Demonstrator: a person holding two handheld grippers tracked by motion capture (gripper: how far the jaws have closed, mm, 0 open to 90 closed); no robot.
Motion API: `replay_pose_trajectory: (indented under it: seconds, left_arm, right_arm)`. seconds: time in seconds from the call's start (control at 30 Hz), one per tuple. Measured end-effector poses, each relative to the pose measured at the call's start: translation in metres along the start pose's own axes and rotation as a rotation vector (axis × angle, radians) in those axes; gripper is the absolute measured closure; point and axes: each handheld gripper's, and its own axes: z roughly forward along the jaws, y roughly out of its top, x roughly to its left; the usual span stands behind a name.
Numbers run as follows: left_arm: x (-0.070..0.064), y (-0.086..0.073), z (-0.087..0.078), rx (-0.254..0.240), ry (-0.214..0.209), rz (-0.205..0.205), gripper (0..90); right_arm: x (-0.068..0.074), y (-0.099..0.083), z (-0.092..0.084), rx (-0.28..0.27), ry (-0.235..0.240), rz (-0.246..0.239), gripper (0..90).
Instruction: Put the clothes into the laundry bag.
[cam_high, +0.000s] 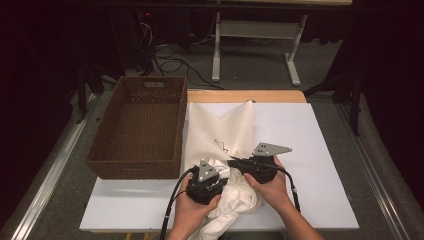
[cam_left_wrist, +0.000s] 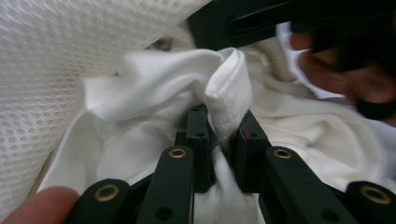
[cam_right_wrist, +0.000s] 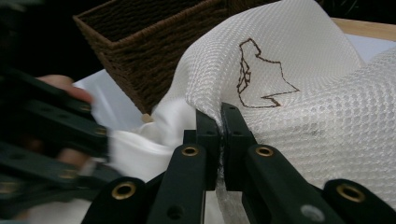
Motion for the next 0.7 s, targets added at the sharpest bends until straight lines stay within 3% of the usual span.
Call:
replay_pose_trajectory:
  seconds: [0.07, 0.17, 0.23, 0.3, 0.37, 0.43, 0.5, 0.57, 0.63, 0.7]
  left_arm:
    - [0.006, 0.002, 0.01, 0.012, 0.031, -0.021, 78.8]
    - [0.014, 0.002, 0.015, -0.028, 0.202, -0.012, 79.1]
    - [0.023, 0.0, 0.019, -0.038, 0.269, -0.04, 79.0]
    - [0.03, -0.001, 0.016, -0.043, 0.231, -0.094, 77.4]
    - [0.026, 0.0, 0.007, -0.057, 0.203, -0.081, 69.6]
    - [0.021, 0.002, -0.007, -0.076, 0.153, -0.075, 54.5]
    - [0.017, 0.003, -0.018, -0.078, 0.129, -0.071, 44.6]
    - [0.014, 0.002, -0.033, -0.111, 0.123, -0.089, 42.6]
    - [0.011, 0.0, -0.043, -0.133, 0.063, -0.113, 41.3]
    - [0.005, -0.004, -0.043, -0.085, 0.01, -0.088, 36.1]
  right_arm:
    - [0.002, 0.001, -0.001, -0.006, 0.022, 0.0, 89.0]
    - [0.006, 0.004, -0.005, -0.014, 0.042, -0.009, 89.0]
    - [0.005, 0.004, -0.006, -0.006, 0.031, -0.016, 88.9]
    - [0.002, 0.001, -0.006, 0.009, 0.009, -0.017, 88.9]
    - [0.001, -0.001, -0.005, 0.019, -0.006, -0.019, 89.0]
    - [0.0, -0.001, -0.005, 0.02, -0.014, -0.022, 88.9]
    - [-0.001, -0.001, -0.005, 0.021, -0.019, -0.024, 88.9]
    - [-0.002, -0.001, -0.004, 0.021, -0.02, -0.025, 88.9]
    - [-0.002, -0.001, -0.004, 0.024, -0.024, -0.023, 88.9]
    - [-0.002, -0.001, -0.003, 0.025, -0.026, -0.028, 88.9]
